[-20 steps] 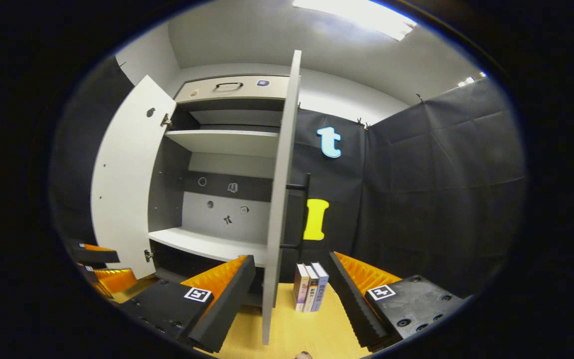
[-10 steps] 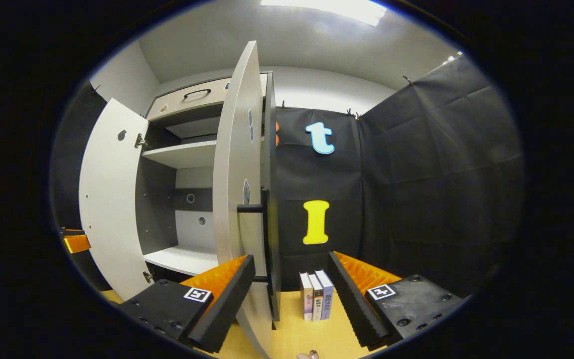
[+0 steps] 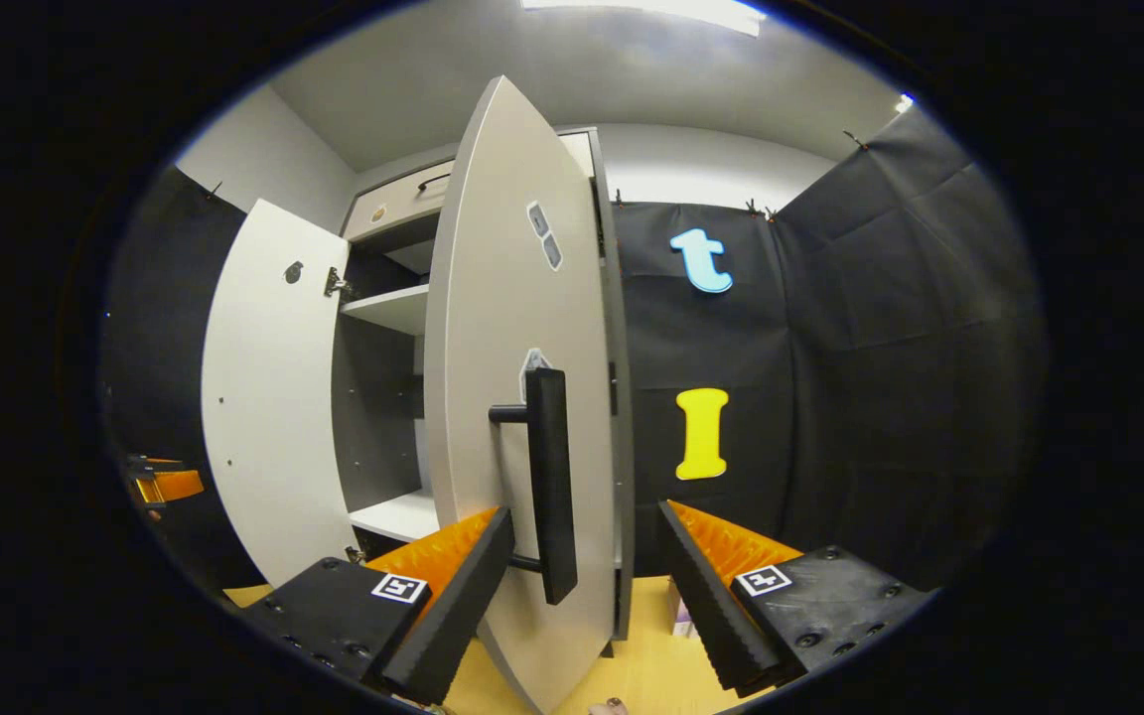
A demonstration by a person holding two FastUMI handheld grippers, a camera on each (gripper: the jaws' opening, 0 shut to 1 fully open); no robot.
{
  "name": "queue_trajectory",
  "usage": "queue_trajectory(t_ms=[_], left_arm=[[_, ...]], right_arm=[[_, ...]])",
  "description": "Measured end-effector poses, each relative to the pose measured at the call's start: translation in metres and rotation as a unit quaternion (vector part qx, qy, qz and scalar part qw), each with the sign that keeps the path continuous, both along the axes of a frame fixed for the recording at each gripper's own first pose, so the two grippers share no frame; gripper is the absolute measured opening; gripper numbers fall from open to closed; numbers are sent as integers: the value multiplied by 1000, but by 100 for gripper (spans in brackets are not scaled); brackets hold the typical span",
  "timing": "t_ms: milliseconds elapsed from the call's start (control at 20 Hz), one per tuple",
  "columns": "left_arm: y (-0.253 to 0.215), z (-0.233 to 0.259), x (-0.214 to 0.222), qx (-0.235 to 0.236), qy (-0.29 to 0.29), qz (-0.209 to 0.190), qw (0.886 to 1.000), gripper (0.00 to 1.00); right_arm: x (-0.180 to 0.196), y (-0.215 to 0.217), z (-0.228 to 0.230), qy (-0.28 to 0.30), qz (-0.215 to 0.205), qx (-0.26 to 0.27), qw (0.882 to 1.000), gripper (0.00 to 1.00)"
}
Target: Grasp the bottle in the cabinet with the left hand and place it on the coaster, then close the right door with the right hand and the left door with the left hand.
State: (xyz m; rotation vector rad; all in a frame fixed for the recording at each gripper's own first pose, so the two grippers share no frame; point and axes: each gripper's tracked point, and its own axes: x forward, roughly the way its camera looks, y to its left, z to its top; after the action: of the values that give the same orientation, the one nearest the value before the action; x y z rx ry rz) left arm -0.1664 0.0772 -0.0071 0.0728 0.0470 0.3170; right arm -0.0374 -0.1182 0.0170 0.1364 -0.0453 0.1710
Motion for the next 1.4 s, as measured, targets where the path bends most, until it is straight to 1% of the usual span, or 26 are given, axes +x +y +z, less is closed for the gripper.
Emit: queue_trajectory(t_ms=[50, 200, 250, 400, 550, 700, 800, 950, 1100, 1200, 1300, 1400], left_arm=[[7, 0, -3, -1, -1, 6, 1000, 95], [25, -2, -12, -9, -2, 15, 1000, 95], [34, -2, -15, -8, 0, 19, 1000, 95], [56, -1, -21, -5, 1, 34, 999, 95], [86, 1, -30, -3, -5, 47, 999, 95], [113, -3, -34, -12, -4, 56, 998, 95], [126, -3, -32, -19, -2, 54, 998, 95], [135, -1, -18, -29, 1, 27, 999, 95], [133, 3, 2, -33, 2, -12, 999, 95], [128, 7, 16, -38, -4, -43, 998, 95], [125, 16, 32, -38, -10, -73, 997, 95], [120, 25, 44, -25, -17, -100, 994, 95]], right_arm=[[4, 12, -1, -2, 4, -4, 1000, 97], [19, 37, 0, -12, -1, -25, 1000, 96], [23, 48, 0, -10, 1, -24, 1000, 96], [37, 89, -4, -2, 27, 0, 1000, 97], [67, 109, -17, 4, 7, -13, 1000, 95], [91, 128, -19, 1, -13, -11, 1000, 95], [105, 136, -19, -5, -31, -20, 999, 95], [126, 147, -21, -12, -58, -44, 997, 95], [142, 155, -19, -16, -86, -69, 994, 95], [149, 154, -23, -7, -97, -71, 993, 95], [141, 155, -22, 3, -102, -65, 993, 95], [123, 156, -22, 4, -101, -53, 993, 96]])
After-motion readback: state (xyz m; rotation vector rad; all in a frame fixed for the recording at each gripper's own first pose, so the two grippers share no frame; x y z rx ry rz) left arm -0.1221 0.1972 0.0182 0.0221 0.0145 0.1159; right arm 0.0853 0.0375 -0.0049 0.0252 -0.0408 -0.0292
